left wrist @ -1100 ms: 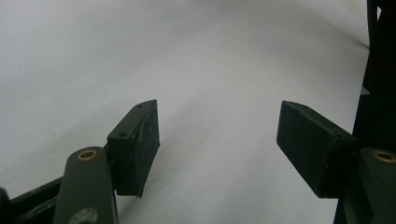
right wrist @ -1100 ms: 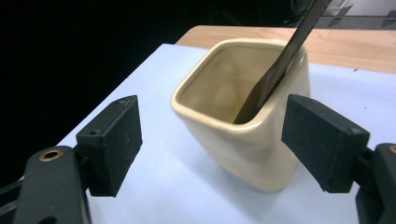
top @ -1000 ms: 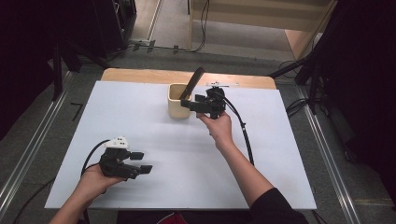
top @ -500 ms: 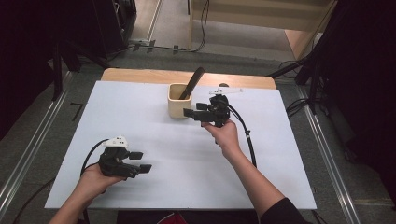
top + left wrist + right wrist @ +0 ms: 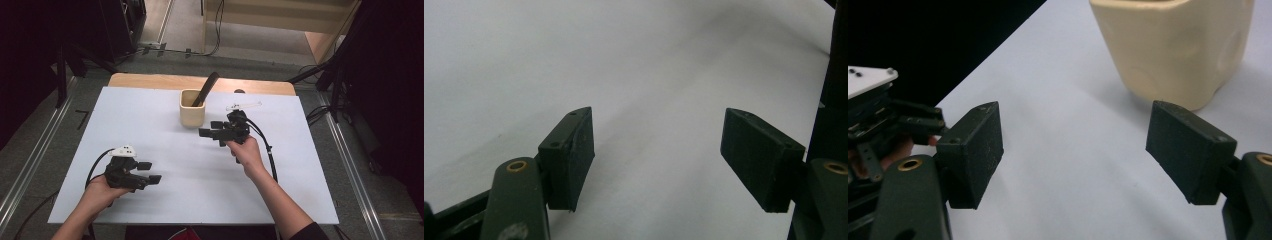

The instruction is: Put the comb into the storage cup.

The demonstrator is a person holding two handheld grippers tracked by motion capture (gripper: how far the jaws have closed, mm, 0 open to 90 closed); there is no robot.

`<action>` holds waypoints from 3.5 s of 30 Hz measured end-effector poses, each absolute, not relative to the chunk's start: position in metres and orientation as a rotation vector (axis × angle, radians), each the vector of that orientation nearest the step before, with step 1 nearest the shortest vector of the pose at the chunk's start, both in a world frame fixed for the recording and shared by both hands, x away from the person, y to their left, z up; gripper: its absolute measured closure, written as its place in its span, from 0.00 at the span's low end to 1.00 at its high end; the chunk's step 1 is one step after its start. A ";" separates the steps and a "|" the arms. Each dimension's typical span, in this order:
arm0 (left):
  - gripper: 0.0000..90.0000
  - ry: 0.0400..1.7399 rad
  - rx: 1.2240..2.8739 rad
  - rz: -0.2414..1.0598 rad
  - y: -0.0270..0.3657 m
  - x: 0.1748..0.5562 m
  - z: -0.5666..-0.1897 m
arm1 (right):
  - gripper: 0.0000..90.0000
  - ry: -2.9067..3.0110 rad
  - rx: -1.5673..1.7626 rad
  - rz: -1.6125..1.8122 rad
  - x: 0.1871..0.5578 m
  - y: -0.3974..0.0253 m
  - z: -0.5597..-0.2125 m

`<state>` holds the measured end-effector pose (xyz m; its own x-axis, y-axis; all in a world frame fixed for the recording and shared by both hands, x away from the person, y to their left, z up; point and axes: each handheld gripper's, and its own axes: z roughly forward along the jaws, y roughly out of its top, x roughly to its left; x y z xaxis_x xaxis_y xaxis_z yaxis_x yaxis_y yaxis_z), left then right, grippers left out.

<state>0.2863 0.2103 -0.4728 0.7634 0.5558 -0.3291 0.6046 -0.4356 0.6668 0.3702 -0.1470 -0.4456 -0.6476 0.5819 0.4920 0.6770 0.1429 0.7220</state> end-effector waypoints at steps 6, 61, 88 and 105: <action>0.34 0.874 2.134 -0.069 0.211 0.287 -0.473 | 0.24 -2.315 -1.262 -1.540 0.362 -0.152 -0.445; 0.34 0.892 2.141 -0.039 0.210 0.288 -0.474 | 0.24 -2.485 -1.285 -1.335 0.282 -0.219 -0.472; 0.34 0.879 2.154 -0.035 0.211 0.285 -0.474 | 0.24 -2.484 -1.382 -1.327 0.262 -0.254 -0.482; 0.34 0.880 2.168 -0.034 0.211 0.285 -0.475 | 0.24 -2.486 -1.409 -1.318 0.258 -0.262 -0.489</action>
<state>0.2847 0.2109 -0.4752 0.7597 0.5805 -0.2929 0.6014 -0.4561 0.6560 0.2585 -0.2622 -0.4886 -0.5991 0.7094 0.3712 0.7053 0.2482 0.6640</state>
